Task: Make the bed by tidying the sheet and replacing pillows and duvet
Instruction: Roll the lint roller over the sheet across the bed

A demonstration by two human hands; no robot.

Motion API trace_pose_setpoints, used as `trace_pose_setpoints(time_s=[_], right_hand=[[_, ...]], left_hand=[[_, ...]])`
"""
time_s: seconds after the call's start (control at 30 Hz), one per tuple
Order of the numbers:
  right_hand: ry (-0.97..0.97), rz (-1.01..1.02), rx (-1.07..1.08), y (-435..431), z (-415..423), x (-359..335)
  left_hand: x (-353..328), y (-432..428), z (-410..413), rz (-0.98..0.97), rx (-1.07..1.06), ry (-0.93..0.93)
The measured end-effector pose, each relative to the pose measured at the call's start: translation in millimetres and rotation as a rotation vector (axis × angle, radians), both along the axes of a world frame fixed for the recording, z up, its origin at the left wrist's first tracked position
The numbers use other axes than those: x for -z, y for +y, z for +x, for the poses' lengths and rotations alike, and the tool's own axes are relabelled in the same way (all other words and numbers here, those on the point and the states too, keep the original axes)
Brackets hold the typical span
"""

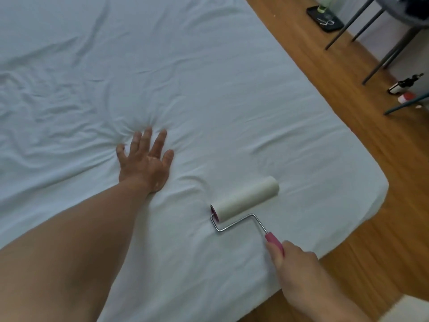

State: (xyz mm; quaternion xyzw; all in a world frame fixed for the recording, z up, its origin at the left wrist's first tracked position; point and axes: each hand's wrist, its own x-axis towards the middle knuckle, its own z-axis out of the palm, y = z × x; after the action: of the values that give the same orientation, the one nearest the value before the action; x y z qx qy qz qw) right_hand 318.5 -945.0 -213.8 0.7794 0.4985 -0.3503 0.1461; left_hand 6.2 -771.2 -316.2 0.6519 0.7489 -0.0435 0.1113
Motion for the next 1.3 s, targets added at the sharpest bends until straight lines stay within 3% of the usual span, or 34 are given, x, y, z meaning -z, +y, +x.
trace_pose_setpoints(time_s=[0.2,0.33,0.47,0.6,0.7,0.83,0.93,1.03,1.17,1.3], right_hand=[[0.007,0.125,-0.194,121,-53,15],[0.097,0.189,-0.13,193,-79,14],[0.042,0.076,-0.182,156,-54,15],[-0.056,-0.036,-0.053,96,-34,-2],[-0.044,-0.031,-0.079,127,-49,0],[0.025,0.121,-0.235,236,-93,27],[0.081,0.198,-0.19,291,-119,36],[0.078,0.135,-0.145,262,-105,34],[-0.076,-0.053,-0.082,189,-77,9],[-0.064,0.008,-0.148,228,-91,22]], left_hand=[[0,10,-8,0.078,0.012,0.008],[0,29,-15,0.165,0.012,-0.02],[-12,69,-25,0.243,0.05,0.023],[-16,128,-67,-0.005,-0.163,0.048],[-7,142,-85,-0.098,-0.127,0.051],[-2,144,-84,-0.065,-0.122,0.048],[-2,156,-89,-0.032,-0.124,0.04],[-5,180,-102,-0.055,-0.126,0.037],[-3,211,-114,-0.08,-0.105,0.049],[0,233,-116,-0.076,-0.095,0.028]])
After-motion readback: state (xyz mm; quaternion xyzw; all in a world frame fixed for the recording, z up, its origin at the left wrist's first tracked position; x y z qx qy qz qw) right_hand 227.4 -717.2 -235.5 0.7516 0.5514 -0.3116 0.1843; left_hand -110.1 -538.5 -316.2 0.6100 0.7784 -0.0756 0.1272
